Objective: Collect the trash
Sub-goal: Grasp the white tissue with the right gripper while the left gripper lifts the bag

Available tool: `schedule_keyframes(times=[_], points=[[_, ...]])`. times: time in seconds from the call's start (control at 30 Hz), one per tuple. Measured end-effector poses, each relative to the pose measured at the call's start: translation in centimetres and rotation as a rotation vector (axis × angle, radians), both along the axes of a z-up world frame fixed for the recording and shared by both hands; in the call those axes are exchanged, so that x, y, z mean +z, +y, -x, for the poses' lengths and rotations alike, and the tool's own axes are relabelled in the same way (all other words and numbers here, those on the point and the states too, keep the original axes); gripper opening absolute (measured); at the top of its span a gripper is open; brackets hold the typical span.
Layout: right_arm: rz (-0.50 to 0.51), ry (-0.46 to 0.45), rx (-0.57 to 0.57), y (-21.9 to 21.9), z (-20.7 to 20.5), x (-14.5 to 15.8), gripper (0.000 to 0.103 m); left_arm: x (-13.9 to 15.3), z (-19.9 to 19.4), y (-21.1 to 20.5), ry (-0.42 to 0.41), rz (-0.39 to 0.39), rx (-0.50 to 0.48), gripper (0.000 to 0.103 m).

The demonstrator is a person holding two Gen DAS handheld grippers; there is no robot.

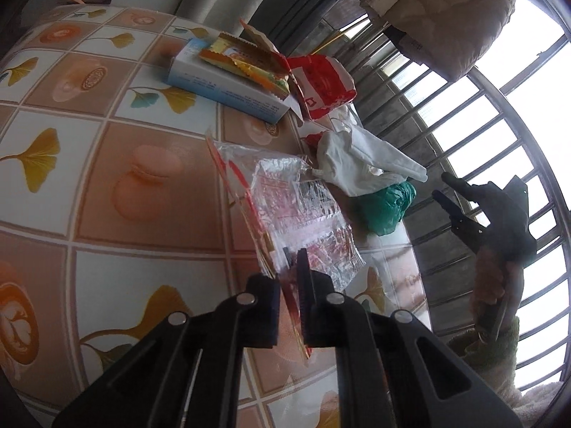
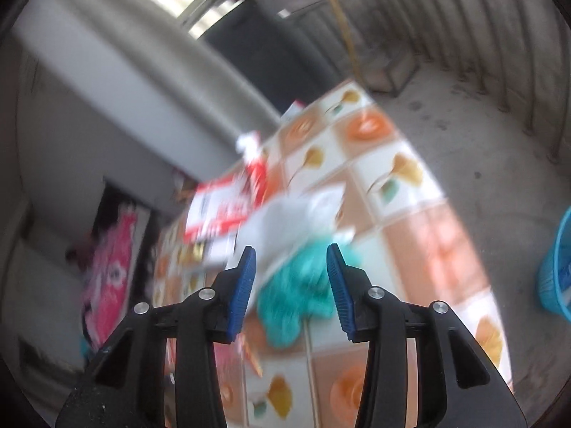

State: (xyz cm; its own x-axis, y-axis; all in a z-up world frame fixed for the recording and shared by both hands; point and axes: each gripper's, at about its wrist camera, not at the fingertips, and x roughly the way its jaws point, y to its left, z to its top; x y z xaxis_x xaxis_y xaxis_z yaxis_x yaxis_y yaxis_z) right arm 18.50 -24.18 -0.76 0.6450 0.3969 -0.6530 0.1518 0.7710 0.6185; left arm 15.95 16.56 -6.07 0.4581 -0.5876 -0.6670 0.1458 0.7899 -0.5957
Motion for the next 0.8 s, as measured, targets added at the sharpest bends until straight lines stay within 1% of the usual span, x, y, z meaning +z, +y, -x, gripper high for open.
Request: schedule_keyframes(times=[0.1,0.13,0.17,0.2,0.23,0.3,0.4,0.57,0.67,0.8], points=[[-0.025,0.033,-0.032,-1.5,-2.1,-0.6,0.041,0.2,0.5,0.4,-0.004,0.006,0.012,0.008],[-0.027,0.044,-0.033,-1.7,-2.6,-0.9,0.039,0.2,0.6,0.6,-0.005,0.008,0.015,0.008],[-0.026,0.063,-0.032,-1.8,-3.4,-1.4,0.034,0.4,0.7,0.8,-0.008,0.012,0.02,0.008],[-0.029,0.076,-0.027,-2.0,-3.8,-1.6,0.025,0.5,0.9,0.9,-0.013,0.017,0.022,0.008],[-0.037,0.093,-0.023,-2.0,-4.3,-2.0,0.012,0.7,1.1,1.1,-0.019,0.019,0.025,0.008],[-0.043,0.101,-0.013,-1.3,-4.6,-2.3,0.002,1.0,1.4,1.4,-0.03,0.021,0.028,0.008],[-0.032,0.066,-0.006,-0.8,-4.4,-1.4,0.0,1.6,1.9,1.8,-0.044,0.019,0.031,0.007],[-0.052,-0.029,0.019,0.2,-3.8,1.7,0.0,2.8,2.8,2.1,-0.083,0.019,0.033,0.005],[-0.069,-0.093,0.035,0.5,-3.3,4.0,0.0,4.2,3.4,2.5,-0.123,0.025,0.037,0.004],[-0.081,-0.183,0.043,0.3,-1.7,7.2,0.0,6.6,4.3,2.7,-0.181,0.029,0.034,0.004]])
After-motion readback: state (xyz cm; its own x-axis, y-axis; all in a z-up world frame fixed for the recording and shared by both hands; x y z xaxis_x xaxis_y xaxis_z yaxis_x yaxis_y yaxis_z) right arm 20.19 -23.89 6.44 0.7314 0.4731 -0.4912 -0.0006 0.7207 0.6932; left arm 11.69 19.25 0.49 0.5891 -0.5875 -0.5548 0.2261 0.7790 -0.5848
